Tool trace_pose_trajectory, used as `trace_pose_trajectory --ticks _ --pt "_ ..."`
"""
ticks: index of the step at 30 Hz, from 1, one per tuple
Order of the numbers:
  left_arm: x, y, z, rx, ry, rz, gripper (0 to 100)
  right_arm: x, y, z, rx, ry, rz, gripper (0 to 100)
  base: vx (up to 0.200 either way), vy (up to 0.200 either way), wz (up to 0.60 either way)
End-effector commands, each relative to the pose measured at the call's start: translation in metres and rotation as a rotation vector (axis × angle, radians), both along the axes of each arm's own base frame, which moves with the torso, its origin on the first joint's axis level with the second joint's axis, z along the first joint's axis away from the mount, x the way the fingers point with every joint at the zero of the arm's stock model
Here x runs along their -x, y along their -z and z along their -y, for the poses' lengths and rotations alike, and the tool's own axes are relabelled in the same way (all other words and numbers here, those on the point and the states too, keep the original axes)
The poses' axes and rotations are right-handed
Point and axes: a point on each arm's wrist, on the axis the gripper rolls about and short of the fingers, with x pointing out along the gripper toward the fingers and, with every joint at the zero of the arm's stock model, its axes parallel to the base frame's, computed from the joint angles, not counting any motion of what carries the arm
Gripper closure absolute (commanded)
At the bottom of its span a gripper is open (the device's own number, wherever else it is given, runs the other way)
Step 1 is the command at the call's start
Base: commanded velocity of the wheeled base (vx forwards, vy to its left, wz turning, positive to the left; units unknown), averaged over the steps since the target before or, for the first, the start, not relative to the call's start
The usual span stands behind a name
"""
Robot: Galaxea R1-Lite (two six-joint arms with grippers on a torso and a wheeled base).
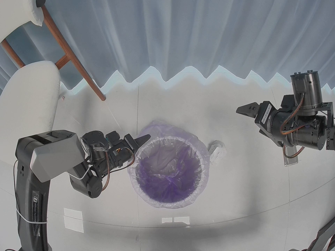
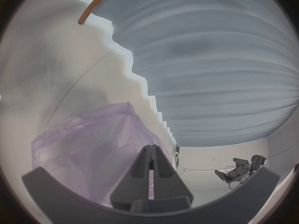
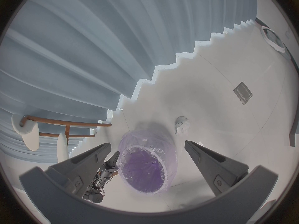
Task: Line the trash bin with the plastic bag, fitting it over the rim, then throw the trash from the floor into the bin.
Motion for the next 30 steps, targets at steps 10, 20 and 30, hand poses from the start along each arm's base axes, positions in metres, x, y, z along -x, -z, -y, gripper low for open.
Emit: trace_pose_trajectory --ticks 10,20,30 --pt "-0.014 0.028 -0.025 -0.013 -0.060 -0.050 100 -0.002 0.005 0.001 0.011 0.005 -0.014 0 0.000 0.000 0.00" --pt "-0.013 0.057 -0.021 -0.028 0.001 -0.112 100 0.000 0.012 0.003 0.022 0.009 -0.036 0 0.000 0.000 0.00" --pt "-0.013 0.070 -0.034 -0.026 -0.020 -0.150 100 -0.003 0.013 0.009 0.017 0.039 -0.044 0 0.000 0.000 0.00"
